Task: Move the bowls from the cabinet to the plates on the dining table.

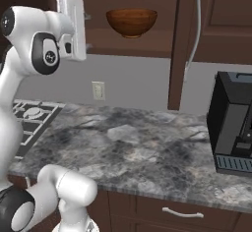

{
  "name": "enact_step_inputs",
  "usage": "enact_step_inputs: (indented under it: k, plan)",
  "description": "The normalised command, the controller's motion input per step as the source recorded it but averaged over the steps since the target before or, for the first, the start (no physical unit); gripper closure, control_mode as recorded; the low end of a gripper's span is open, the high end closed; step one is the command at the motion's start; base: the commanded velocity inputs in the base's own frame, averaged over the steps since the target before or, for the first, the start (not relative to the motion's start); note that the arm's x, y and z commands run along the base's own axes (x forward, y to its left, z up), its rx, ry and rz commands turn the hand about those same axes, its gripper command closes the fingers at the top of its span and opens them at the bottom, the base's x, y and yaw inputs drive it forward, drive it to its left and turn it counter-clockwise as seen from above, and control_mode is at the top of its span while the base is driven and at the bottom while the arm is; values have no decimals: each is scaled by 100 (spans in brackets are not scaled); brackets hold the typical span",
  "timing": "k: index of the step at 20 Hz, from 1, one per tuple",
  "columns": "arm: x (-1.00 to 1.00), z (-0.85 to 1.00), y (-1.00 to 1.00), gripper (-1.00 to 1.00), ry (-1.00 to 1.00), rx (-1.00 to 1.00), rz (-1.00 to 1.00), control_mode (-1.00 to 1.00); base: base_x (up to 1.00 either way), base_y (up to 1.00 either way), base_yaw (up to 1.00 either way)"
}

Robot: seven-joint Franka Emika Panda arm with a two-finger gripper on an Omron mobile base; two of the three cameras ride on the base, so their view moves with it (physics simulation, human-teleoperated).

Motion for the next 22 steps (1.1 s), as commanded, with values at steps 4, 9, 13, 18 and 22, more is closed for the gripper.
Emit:
enact_step_inputs:
  k: [4,9,13,18,22]
  plan:
    - [41,18,-6,-100,4,6,0,-100,0,0,0]
    - [45,1,0,-100,2,1,0,-100,0,0,0]
    - [34,0,-5,-100,14,9,2,-100,0,0,0]
    - [25,4,-4,-100,15,9,3,-100,0,0,0]
    - [34,5,-1,-100,3,1,3,-100,0,0,0]
